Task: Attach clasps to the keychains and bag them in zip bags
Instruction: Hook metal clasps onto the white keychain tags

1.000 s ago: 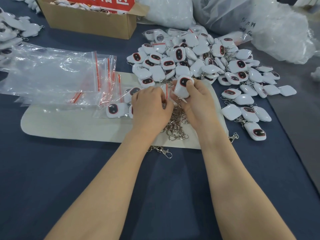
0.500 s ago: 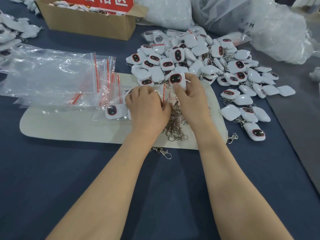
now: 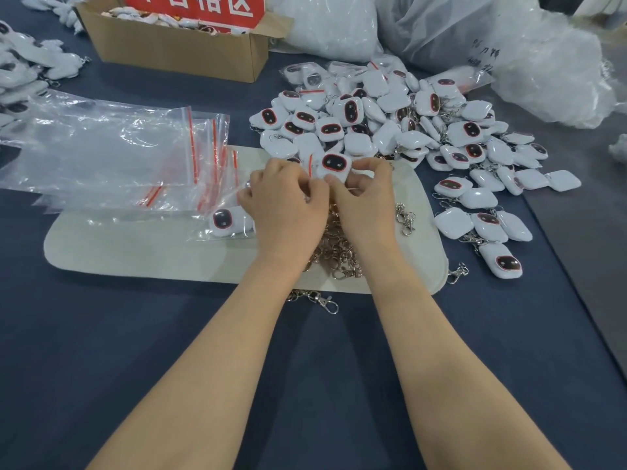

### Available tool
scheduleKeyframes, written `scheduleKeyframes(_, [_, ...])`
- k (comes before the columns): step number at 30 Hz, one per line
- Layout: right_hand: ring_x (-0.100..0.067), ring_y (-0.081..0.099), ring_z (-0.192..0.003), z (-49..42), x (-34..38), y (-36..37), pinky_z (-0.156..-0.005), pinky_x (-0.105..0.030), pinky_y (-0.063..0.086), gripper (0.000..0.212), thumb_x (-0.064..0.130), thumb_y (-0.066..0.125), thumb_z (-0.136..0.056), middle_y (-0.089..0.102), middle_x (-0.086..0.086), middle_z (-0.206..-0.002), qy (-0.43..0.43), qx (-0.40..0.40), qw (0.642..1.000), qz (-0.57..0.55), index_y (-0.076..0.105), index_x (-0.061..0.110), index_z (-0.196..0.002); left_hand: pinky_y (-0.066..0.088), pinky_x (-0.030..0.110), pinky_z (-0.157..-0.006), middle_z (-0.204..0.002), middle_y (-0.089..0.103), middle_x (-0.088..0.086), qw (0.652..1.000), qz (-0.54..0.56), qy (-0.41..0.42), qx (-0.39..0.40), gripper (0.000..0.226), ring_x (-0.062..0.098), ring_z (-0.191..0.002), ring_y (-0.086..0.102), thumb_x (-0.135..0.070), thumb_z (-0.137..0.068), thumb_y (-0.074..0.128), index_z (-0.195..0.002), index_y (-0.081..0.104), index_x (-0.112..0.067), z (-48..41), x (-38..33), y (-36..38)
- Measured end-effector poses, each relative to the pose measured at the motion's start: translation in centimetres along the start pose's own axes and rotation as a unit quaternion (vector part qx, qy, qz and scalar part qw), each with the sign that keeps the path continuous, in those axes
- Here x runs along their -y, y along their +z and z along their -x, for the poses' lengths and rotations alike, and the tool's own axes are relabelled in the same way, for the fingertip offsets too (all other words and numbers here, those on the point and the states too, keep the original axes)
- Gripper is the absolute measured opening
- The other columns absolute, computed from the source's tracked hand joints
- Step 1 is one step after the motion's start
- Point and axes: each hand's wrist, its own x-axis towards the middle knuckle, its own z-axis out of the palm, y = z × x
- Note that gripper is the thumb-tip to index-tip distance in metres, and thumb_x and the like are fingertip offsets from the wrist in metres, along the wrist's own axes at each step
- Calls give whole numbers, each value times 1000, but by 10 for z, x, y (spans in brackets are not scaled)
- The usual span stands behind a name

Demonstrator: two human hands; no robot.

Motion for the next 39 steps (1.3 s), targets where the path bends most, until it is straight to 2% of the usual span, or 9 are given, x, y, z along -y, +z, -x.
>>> scheduleKeyframes(7, [-3, 52, -76, 4, 2, -1, -74, -28, 42, 24, 6, 51, -94, 58, 14, -75, -129, 154, 975, 89, 62, 26, -85, 36, 38, -82, -88, 54, 3, 995, 60, 83, -12, 11, 21, -86, 46, -16, -85, 53, -75, 53, -13, 4, -6, -6])
scheduleKeyframes(10, [-5, 57, -80, 4, 3, -3, -76, -21, 48, 22, 5, 49, -96, 63, 5, -88, -61, 159, 985, 28, 53, 14, -116, 33, 36, -83, -90, 57, 3, 994, 43, 98, -11, 12, 22, -89, 48, -16, -85, 53, -77, 58, -10, 4, -6, -4])
scheduleKeyframes(13, [-9, 62, -89, 1, 6, -6, -76, -16, 50, 21, 1, 47, -96, 66, -3, -102, -6, 186, 982, -37, 54, 17, -108, 31, 34, -85, -92, 58, 1, 996, 36, 86, -11, 12, 22, -93, 50, -17, -87, 53, -79, 59, -11, 3, -3, -3])
scheduleKeyframes(18, [-23, 50, -117, -10, -4, -19, -100, -33, 37, 30, 6, 45, -92, 58, -5, -127, -112, 5, 955, 276, 69, 14, -106, 21, 29, -86, -104, 58, -1, 996, -18, 67, 49, 17, 22, -104, 48, -24, -88, 54, -78, 60, -13, 3, 5, 4])
scheduleKeyframes(22, [-30, 4, -148, -16, -17, -25, -119, -49, 4, 38, 21, 41, -98, 19, -3, -161, -72, 72, 895, 434, 55, 30, -132, 19, 29, -85, -89, 51, -7, 994, -58, 67, 71, 19, 21, -99, 47, -29, -88, 52, -71, 54, -18, 3, 7, 7])
scheduleKeyframes(28, [-30, -6, -149, -18, -26, -22, -116, -56, -4, 45, 39, 30, -103, 7, -1, -163, -64, 94, 869, 481, 34, 30, -147, 20, 29, -85, -89, 54, -7, 993, -59, 68, 76, 19, 20, -98, 48, -30, -87, 52, -74, 57, -18, 2, 7, 7])
scheduleKeyframes(34, [-28, 24, -142, -17, -20, -21, -116, -43, 17, 44, 31, 40, -101, 33, -11, -151, -108, -17, 913, 393, 43, 15, -142, 19, 28, -84, -87, 53, -7, 993, -60, 66, 76, 20, 19, -96, 48, -31, -88, 51, -73, 56, -19, 1, 8, 8])
scheduleKeyframes(37, [-18, 47, -118, -15, -13, -22, -94, -15, 31, 38, 21, 47, -99, 48, -11, -133, -133, -75, 963, 223, 47, 7, -135, 22, 30, -85, -85, 52, -7, 993, -59, 67, 79, 21, 19, -94, 47, -31, -87, 51, -71, 54, -20, 2, 7, 8])
scheduleKeyframes(39, [-5, 53, -99, -13, -8, -23, -81, -13, 39, 30, 18, 53, -97, 54, -3, -121, -104, -93, 985, 100, 49, 13, -125, 22, 31, -85, -85, 52, -7, 993, -58, 66, 79, 20, 19, -94, 48, -31, -87, 51, -71, 54, -20, 2, 7, 8])
